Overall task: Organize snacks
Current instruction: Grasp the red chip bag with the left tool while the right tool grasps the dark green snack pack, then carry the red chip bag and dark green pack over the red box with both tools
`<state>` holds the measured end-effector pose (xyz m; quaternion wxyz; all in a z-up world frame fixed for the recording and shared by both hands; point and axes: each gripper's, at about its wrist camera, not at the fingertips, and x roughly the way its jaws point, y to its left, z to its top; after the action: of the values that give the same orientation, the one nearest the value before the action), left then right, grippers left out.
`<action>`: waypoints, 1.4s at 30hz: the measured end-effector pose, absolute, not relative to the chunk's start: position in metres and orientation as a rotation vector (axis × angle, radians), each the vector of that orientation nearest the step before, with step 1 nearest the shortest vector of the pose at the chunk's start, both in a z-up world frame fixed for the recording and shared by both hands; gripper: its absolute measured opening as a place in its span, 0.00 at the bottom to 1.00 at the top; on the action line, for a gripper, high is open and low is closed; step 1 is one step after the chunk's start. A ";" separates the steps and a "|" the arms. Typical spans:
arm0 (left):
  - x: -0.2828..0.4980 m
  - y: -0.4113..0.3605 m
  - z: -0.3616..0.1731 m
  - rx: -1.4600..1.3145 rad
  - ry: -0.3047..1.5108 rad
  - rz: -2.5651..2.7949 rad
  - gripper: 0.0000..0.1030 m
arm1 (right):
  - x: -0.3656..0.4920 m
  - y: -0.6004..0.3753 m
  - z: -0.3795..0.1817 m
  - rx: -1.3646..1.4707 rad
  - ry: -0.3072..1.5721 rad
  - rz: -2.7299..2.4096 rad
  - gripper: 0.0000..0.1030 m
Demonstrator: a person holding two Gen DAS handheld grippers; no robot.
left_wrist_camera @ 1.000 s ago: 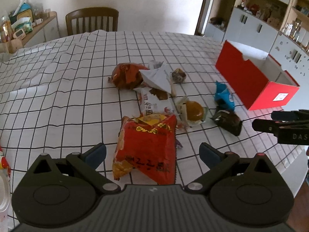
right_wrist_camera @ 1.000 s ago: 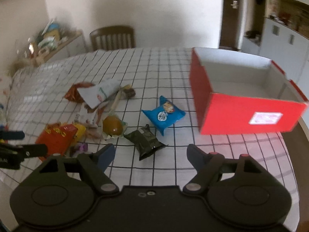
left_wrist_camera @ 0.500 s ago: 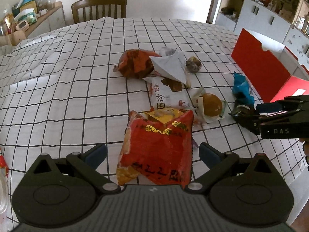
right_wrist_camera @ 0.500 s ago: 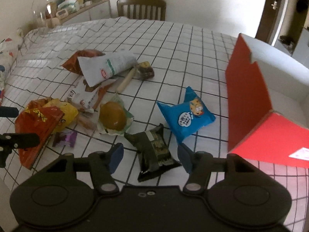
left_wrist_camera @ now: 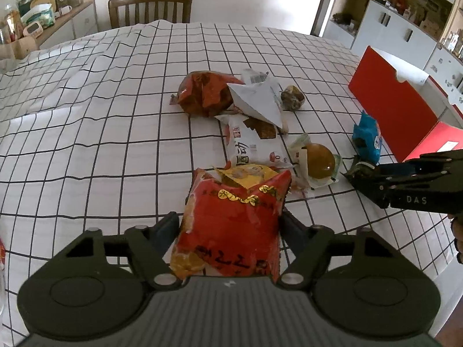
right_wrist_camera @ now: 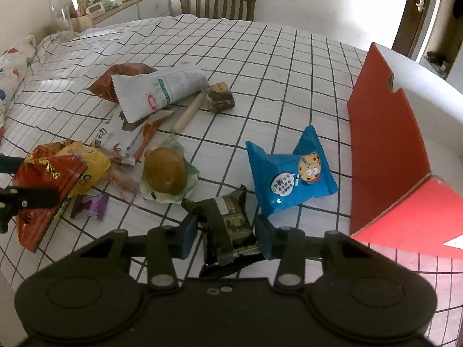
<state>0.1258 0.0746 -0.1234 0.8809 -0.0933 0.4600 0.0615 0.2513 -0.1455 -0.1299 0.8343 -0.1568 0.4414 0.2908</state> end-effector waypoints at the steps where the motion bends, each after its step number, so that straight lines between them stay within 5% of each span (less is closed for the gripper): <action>1: 0.125 0.075 -0.123 -0.196 0.959 0.128 0.69 | 0.251 -0.146 -0.129 -0.328 0.933 0.612 0.35; 26: 0.091 0.078 -0.073 -0.204 0.881 0.036 0.64 | 0.194 -0.158 -0.072 -0.218 0.862 0.538 0.30; 42: 0.124 0.013 -0.019 -0.143 0.820 -0.100 0.64 | 0.189 -0.210 -0.012 -0.127 0.783 0.463 0.30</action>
<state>0.1236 0.0126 -0.0190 0.9134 -0.0696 0.3982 -0.0484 0.1894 -0.2096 -0.0121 0.8965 -0.0611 0.3777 0.2236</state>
